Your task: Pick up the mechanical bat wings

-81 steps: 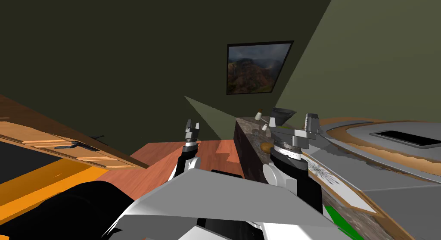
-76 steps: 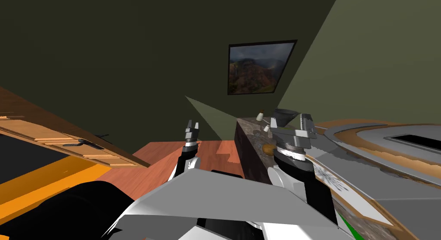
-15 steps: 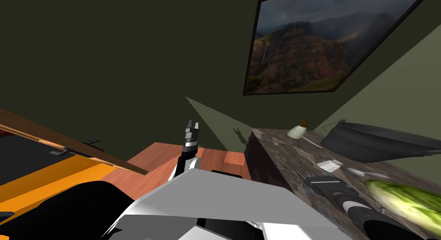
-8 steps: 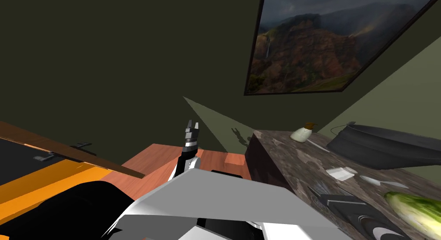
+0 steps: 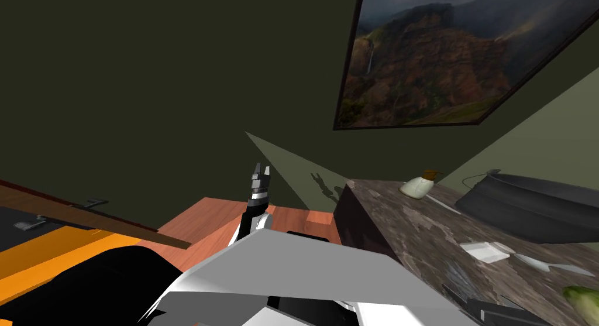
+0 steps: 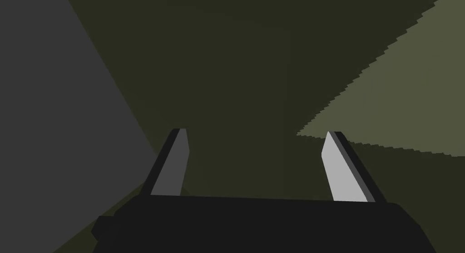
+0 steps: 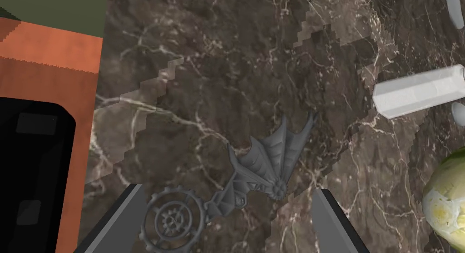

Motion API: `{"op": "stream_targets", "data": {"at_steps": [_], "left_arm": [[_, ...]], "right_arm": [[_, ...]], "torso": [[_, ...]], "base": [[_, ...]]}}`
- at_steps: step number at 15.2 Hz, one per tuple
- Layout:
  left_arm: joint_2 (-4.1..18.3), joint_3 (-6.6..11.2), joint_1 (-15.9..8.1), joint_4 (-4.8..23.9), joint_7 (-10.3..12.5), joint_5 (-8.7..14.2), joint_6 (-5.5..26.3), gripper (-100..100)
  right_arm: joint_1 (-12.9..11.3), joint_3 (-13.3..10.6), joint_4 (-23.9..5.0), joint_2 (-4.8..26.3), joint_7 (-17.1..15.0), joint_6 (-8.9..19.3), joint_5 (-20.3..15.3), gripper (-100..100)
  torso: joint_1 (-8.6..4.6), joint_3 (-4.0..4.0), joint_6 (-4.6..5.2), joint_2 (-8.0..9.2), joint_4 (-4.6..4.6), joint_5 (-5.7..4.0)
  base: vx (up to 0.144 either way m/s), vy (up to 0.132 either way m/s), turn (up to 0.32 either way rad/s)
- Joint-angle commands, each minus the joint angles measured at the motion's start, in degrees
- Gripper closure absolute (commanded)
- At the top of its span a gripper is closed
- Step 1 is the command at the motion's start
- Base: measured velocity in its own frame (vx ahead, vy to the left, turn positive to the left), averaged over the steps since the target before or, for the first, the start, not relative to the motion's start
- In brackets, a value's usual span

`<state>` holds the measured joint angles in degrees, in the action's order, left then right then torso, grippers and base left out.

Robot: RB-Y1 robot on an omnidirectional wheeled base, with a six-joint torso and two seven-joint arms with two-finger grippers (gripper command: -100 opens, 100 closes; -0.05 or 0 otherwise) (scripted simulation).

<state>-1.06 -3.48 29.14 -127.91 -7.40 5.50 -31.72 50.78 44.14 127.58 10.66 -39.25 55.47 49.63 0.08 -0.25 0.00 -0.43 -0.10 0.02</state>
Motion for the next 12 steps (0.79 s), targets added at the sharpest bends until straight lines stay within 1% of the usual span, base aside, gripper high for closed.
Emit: {"op": "stream_targets", "data": {"at_steps": [1, 2, 4, 5, 7, 8, 9, 11, 12], "left_arm": [[0.0, 0.00, 0.0, 0.0, 0.0, 0.0, 0.0, 0], [0.0, 0.00, 0.0, 0.0, 0.0, 0.0, 0.0, 0], [0.0, 0.00, 0.0, 0.0, 0.0, 0.0, 0.0, 0], [0.0, 0.00, 0.0, 0.0, 0.0, 0.0, 0.0, 0], [0.0, 0.00, 0.0, 0.0, 0.0, 0.0, 0.0, 0], [0.0, 0.00, 0.0, 0.0, 0.0, 0.0, 0.0, 0], [0.0, 0.00, 0.0, 0.0, 0.0, 0.0, 0.0, 0], [0.0, 0.00, 0.0, 0.0, 0.0, 0.0, 0.0, 0], [0.0, 0.00, 0.0, 0.0, 0.0, 0.0, 0.0, 0]], "right_arm": [[0.0, 0.1, -0.1, -0.2, -0.2, 1.6, -0.1, -100], [1.1, 2.6, -1.2, -0.6, -1.6, 3.8, 0.9, -100], [1.1, 2.6, -1.2, -0.6, -1.6, 5.7, 0.9, -100], [2.0, 5.0, -2.4, -0.9, -2.8, 7.2, 1.9, -100], [2.0, 5.0, -2.4, -0.9, -2.8, 9.6, 1.9, -100], [2.0, 5.0, -2.4, -0.9, -2.8, 9.7, 1.9, -100], [2.9, 7.3, -3.5, -1.2, -4.0, 11.8, 2.8, -100], [2.9, 7.3, -3.5, -1.2, -4.0, 13.6, 2.8, -100], [3.8, 9.5, -4.7, -1.5, -5.1, 14.8, 3.5, -100]], "torso": [[0.00, 0.00, 0.00, 0.00, 0.00, 0.00], [-0.01, 0.05, -0.01, 0.09, 0.02, 0.00], [-0.02, 0.00, 0.01, -0.01, 0.00, 0.00], [-0.04, 0.01, 0.00, 0.02, 0.00, -0.01], [-0.10, -0.05, 0.00, -0.10, -0.02, -0.02], [-0.09, -0.02, 0.00, -0.04, -0.01, -0.02], [-0.06, 0.04, -0.01, 0.08, 0.01, -0.01], [-0.04, 0.01, 0.01, 0.01, 0.01, -0.01], [-0.05, 0.01, -0.01, 0.01, 0.00, -0.01]], "base": [[0.055, 0.005, -0.001], [0.097, 0.005, -0.011], [0.110, -0.002, -0.015], [0.131, -0.014, -0.015], [0.120, -0.012, -0.014], [0.052, 0.002, 0.003], [0.085, 0.000, -0.012], [0.112, -0.001, -0.021], [0.121, -0.013, -0.022]]}}
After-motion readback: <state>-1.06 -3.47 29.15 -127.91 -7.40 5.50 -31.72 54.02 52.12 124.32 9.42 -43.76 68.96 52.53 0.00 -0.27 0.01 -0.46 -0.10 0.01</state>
